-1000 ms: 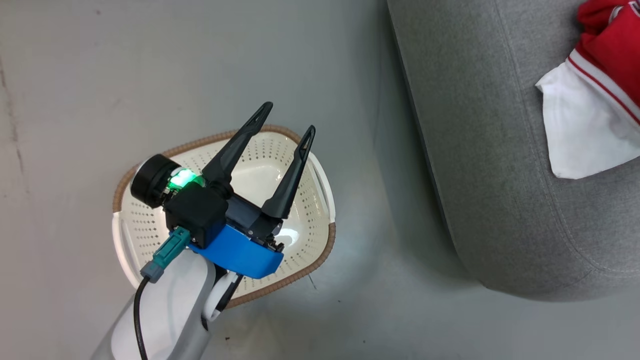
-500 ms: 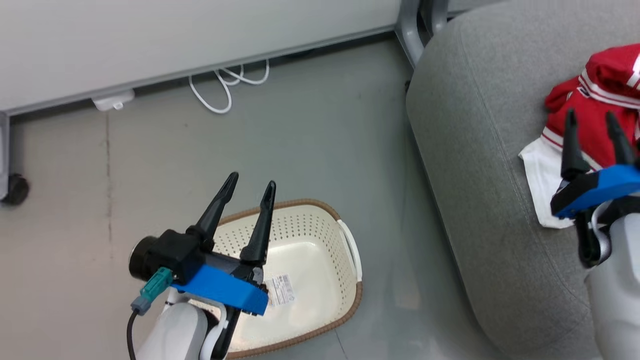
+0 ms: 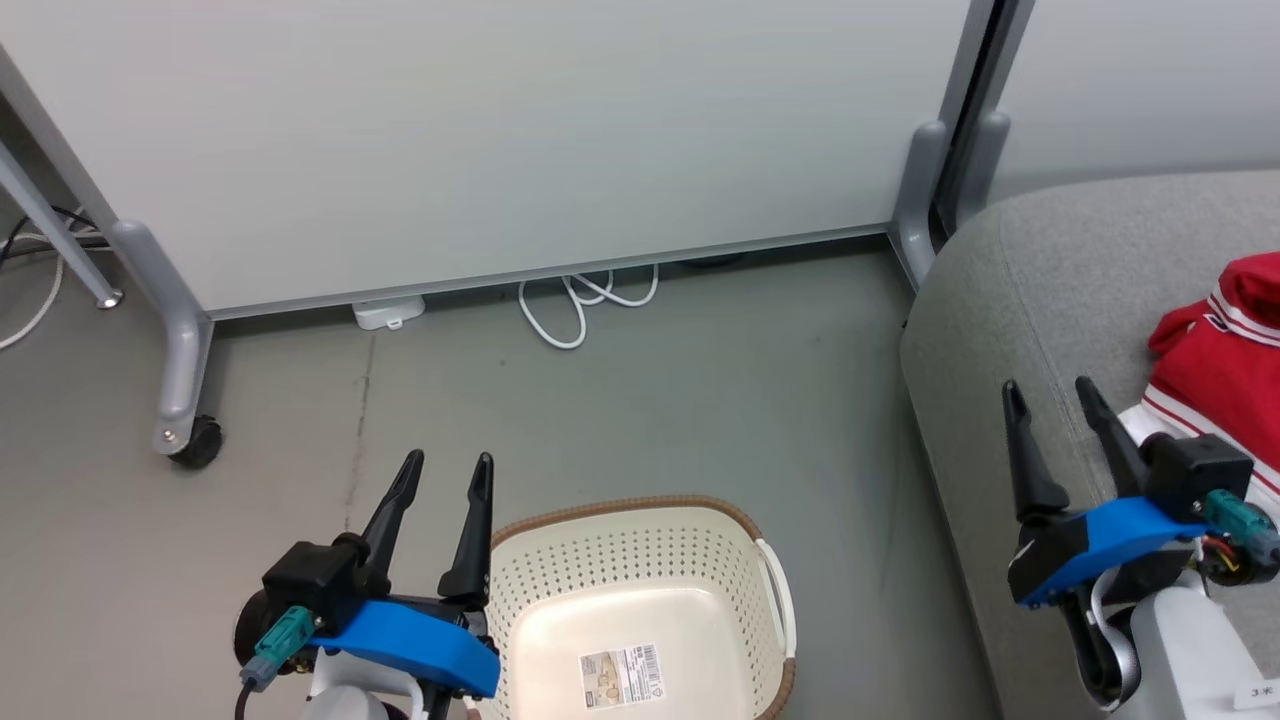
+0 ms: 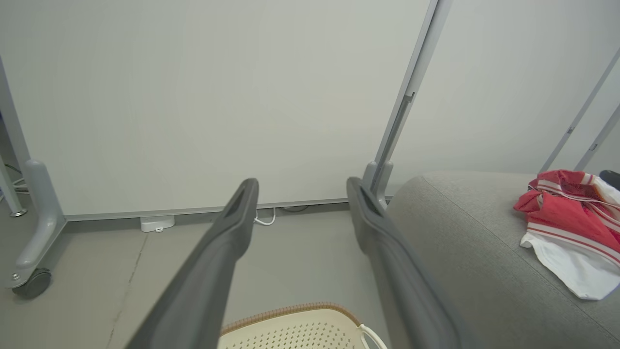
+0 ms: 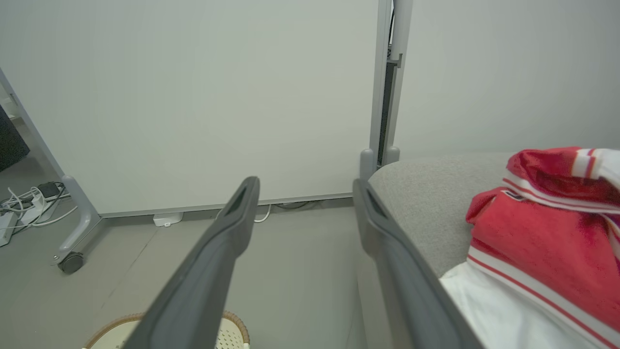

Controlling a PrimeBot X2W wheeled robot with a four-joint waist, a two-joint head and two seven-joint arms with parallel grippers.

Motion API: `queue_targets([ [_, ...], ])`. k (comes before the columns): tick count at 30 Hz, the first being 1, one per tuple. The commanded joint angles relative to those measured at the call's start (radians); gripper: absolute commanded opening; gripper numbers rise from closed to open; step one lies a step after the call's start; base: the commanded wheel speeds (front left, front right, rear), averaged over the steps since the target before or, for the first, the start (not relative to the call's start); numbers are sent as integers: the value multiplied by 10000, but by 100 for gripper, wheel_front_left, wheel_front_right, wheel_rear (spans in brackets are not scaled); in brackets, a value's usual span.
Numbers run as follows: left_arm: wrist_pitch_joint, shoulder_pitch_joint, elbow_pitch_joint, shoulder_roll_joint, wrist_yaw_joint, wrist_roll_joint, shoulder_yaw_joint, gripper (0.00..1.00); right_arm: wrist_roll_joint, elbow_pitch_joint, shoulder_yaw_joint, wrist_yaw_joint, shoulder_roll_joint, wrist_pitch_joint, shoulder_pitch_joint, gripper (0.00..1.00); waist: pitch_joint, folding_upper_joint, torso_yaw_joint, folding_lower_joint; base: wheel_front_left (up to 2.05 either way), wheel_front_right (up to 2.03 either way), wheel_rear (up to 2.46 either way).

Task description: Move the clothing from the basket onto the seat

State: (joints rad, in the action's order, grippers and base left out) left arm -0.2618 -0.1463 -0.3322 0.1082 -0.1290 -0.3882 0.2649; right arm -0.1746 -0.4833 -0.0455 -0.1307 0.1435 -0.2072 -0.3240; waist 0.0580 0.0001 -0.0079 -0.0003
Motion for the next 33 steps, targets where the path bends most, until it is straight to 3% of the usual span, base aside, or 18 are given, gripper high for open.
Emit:
queue_targets([
  [1, -47, 49, -193, 47, -25, -10, -124, 100, 149, 328, 12, -1, -85, 72, 397, 100, -356, -1, 326, 3, 0, 0, 0],
  [15, -47, 100, -1161, 46, -25, 204, -881, 100, 419, 1653, -267, -1, -852, 626, 2105, 100, -863, -1, 867, 3, 0, 0, 0],
  [33, -47, 257, -1393, -4, -25, 199, -1287, 100, 91, 1752, 75, -1, -938, 678, 2313, 100, -789, -1, 810, 3, 0, 0, 0],
])
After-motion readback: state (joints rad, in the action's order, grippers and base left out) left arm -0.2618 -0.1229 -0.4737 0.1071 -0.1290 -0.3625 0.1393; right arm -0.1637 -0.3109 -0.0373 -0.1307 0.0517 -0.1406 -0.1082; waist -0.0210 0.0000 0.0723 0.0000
